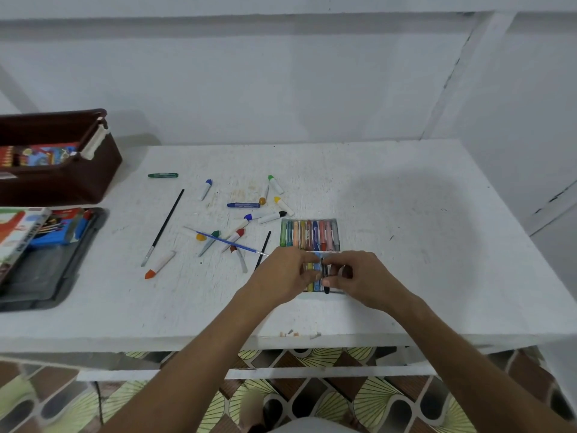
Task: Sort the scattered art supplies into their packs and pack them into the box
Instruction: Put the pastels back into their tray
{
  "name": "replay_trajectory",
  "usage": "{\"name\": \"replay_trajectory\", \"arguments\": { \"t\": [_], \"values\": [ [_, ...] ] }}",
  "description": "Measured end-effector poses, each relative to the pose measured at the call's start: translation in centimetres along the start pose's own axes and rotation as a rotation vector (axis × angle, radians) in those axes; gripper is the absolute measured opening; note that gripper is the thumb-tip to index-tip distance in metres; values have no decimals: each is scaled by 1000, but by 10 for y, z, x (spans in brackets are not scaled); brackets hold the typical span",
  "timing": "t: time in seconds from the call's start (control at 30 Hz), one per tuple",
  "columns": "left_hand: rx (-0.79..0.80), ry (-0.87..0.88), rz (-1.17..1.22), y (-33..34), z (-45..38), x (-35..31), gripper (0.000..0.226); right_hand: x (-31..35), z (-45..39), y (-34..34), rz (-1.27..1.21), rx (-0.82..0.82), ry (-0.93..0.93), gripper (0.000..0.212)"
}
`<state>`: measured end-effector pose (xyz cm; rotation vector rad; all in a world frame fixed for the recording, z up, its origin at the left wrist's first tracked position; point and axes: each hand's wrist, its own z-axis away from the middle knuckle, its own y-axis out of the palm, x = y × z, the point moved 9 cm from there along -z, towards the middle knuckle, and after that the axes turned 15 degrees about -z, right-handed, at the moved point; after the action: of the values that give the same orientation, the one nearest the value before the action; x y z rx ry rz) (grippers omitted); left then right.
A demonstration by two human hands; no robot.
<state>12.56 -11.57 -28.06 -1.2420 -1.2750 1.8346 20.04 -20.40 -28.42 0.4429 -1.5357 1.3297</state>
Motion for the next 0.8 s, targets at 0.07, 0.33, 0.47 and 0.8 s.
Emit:
{"name": "replay_trajectory", "arguments": {
  "t": [0.07, 0.33, 0.47, 0.8],
  "values": [
    [12, 1, 5, 1, -1, 1, 39, 3, 2, 1, 23, 16, -27, 22],
    [68, 3, 4, 1, -4, 2, 44, 1, 0, 4, 113, 109, -23, 43],
    [46, -10, -23, 1, -4, 3, 43, 0, 0, 5, 94, 86, -9, 44],
    [-32, -3, -53, 4, 0, 7, 44, 4, -1, 3, 66, 131, -16, 38]
  ]
}}
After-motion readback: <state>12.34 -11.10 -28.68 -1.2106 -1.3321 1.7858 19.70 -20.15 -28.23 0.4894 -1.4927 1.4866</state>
